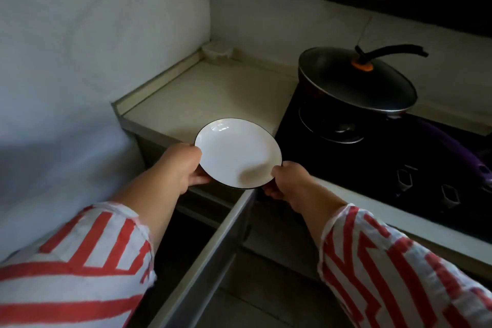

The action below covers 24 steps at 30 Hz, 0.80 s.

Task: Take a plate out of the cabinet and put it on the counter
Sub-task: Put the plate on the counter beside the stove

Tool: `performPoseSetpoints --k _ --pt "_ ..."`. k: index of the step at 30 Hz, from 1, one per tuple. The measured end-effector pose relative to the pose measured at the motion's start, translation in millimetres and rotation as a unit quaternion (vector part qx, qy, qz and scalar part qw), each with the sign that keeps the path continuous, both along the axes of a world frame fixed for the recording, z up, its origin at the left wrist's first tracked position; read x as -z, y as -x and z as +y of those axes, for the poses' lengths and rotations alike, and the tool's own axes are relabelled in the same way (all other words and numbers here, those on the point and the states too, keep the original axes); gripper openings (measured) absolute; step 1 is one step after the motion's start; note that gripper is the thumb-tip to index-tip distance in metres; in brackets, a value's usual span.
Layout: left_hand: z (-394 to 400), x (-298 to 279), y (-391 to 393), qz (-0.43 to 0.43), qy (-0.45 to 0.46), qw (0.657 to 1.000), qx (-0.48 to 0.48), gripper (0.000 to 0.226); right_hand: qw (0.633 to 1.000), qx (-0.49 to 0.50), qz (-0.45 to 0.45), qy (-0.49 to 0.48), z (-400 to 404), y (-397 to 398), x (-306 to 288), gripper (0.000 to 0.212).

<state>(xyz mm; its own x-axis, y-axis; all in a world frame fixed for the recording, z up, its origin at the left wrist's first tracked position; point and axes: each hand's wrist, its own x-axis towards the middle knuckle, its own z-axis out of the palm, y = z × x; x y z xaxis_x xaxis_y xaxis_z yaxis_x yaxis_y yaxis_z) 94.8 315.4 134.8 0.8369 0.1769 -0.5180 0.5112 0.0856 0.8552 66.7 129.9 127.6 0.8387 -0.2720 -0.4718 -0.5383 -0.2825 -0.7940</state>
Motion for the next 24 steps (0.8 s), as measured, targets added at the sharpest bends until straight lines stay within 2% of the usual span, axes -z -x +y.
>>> performPoseSetpoints --k 4,10,14,17,24 --pt "12.0 -4.3 -51.3 -0.009 0.025 1.000 -0.011 0.023 1.000 0.017 0.002 -0.012 14.5 -53.1 -2.7 0.018" --pt "16.6 5.8 -110.1 -0.019 0.024 1.000 0.006 0.033 1.000 0.018 0.002 0.000 21.6 -109.1 2.1 0.026" --pt "5.5 20.9 -140.8 -0.021 0.023 0.999 0.013 0.040 1.000 0.024 0.011 0.002 12.4 -143.9 20.1 0.020" --pt "-0.5 32.8 -163.2 -0.031 0.020 0.999 0.007 0.048 0.999 0.030 0.013 -0.024 6.1 -170.6 26.2 0.026" --pt "-9.6 45.6 -194.7 -0.022 -0.001 1.000 0.010 0.050 1.000 0.007 0.011 0.001 -4.2 -207.5 39.0 0.032"
